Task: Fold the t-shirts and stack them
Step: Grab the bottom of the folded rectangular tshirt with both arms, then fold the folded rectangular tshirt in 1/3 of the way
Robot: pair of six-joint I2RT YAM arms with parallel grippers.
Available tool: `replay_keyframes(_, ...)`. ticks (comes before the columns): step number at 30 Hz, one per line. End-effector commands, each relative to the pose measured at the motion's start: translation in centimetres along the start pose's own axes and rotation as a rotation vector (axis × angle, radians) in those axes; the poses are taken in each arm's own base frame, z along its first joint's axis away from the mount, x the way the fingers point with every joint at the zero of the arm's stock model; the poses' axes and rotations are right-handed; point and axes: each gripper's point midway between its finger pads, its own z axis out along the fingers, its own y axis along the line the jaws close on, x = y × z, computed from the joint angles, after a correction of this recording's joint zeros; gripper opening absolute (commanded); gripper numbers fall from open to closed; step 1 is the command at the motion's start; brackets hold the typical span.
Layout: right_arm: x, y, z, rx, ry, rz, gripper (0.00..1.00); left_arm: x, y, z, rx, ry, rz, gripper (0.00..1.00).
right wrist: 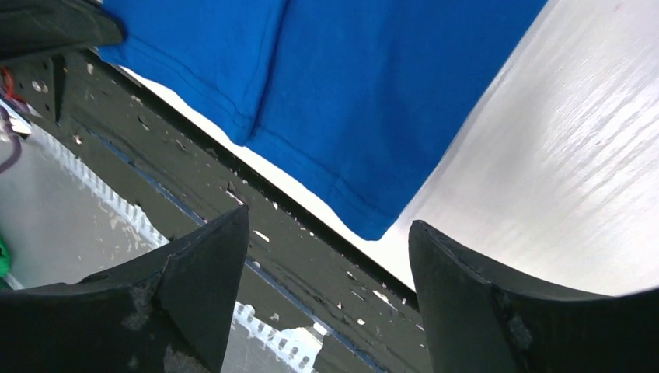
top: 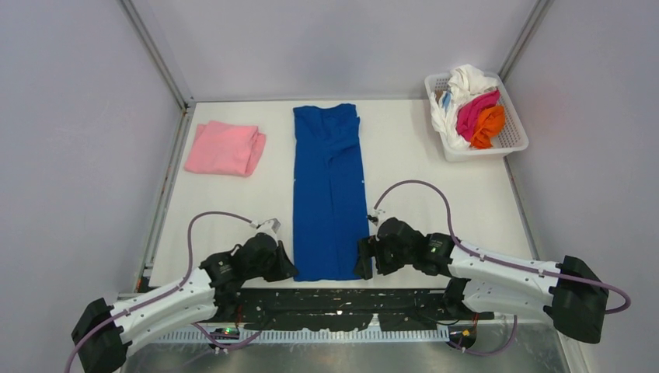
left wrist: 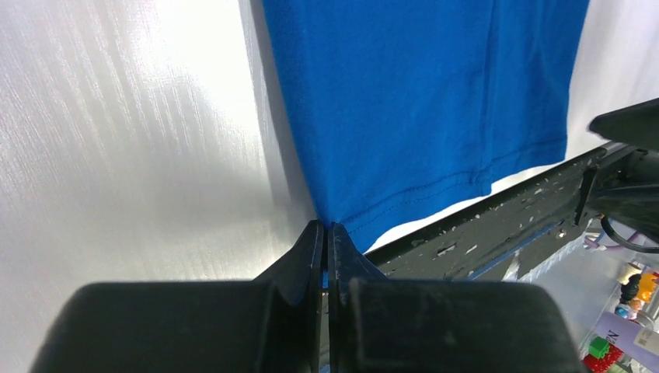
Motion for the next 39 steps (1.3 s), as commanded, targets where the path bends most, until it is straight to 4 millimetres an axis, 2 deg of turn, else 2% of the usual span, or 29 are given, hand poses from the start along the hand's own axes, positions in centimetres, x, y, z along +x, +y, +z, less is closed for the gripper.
replay_keyframes(1,1.2,-0.2,0.8,0.034,0.031,0.013,0.80,0.6,0.4,-0.3,0.004,0.015,-0.028,0.00)
replay_keyframes(10,2.6,-1.6,3.7,0.083,0.060,0.016,0.63,1.0,0.6,0.0,0.019,0.013,-0.055,0.00)
replay_keyframes(12,2.8,-2.0,4.1,0.104,0.065,0.020,0.53,1.0,0.7,-0.1,0.013,0.017,-0.056,0.00)
replay_keyframes(13,2.8,-2.1,4.2,0.104,0.068,0.021,0.42,1.1,0.8,-0.1,0.010,0.018,-0.055,0.00)
replay_keyframes(14,3.0,-1.9,4.2,0.097,0.074,0.025,0.37,1.1,0.8,-0.1,0.009,0.022,-0.057,0.00)
replay_keyframes(15,3.0,-1.8,4.1,0.090,0.073,0.028,0.25,1.2,0.8,-0.2,0.011,0.024,-0.056,0.00)
replay_keyframes(18,3.2,-1.0,3.5,0.053,0.080,0.034,0.09,1.5,0.6,-0.6,0.023,0.043,-0.055,0.00)
replay_keyframes(21,3.2,0.0,2.5,0.002,0.075,0.035,0.07,2.0,0.1,-1.1,0.068,0.065,-0.030,0.00)
replay_keyframes(24,2.7,1.0,2.1,-0.056,0.047,0.026,0.08,2.0,-1.4,-1.3,0.162,0.065,-0.007,0.00)
replay_keyframes(29,0.4,2.4,2.2,-0.077,-0.020,0.009,0.07,0.0,-3.3,-2.1,0.200,-0.005,0.025,0.00)
replay_keyframes(35,-4.0,2.3,2.1,-0.059,-0.129,0.042,0.06,-5.5,-5.0,-2.2,0.193,-0.173,0.012,0.00)
replay_keyframes(39,-8.8,1.4,1.9,-0.084,-0.232,0.090,0.06,-9.4,-5.9,-2.0,0.199,-0.252,-0.018,0.00)
